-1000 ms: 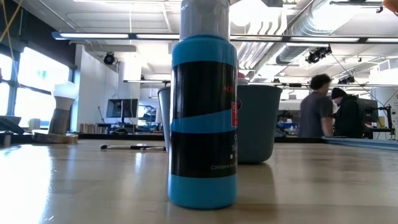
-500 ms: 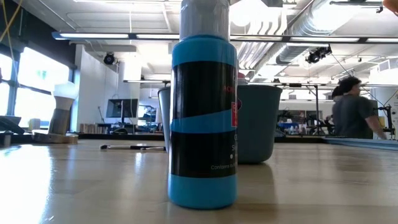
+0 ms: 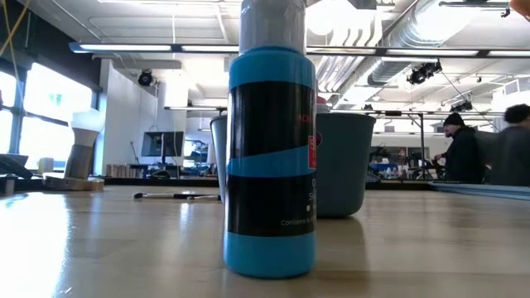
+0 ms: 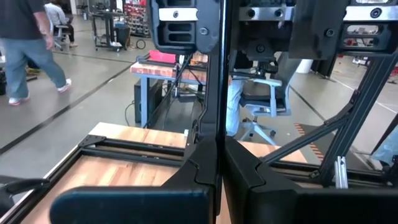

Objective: Pick & Place Paint Supplies
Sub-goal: Put the black and gold paint brush into the green cup

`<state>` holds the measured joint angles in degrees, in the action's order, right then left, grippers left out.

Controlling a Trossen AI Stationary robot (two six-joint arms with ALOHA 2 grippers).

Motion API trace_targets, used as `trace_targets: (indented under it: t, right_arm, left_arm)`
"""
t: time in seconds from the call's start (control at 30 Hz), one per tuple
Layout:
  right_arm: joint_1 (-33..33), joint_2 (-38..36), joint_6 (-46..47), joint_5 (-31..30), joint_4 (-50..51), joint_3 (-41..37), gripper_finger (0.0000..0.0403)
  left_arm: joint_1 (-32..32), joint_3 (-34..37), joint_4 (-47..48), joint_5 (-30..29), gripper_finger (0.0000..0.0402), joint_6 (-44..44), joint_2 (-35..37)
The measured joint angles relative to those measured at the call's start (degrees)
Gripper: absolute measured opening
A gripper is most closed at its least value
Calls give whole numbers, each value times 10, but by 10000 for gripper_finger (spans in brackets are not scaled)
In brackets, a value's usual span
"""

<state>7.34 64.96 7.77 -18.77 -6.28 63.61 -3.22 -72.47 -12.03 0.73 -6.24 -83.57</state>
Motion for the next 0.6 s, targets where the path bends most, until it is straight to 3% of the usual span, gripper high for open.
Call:
trace_targets:
  t: [0.27, 0.6]
  right_arm:
    - [-15, 3, -4, 10, -28, 0, 201]
    - [-36, 3, -1, 44, -51, 1, 194]
  left_arm:
    - [0, 0, 9, 0, 2, 0, 0]
    - [0, 0, 15, -1, 2, 0, 0]
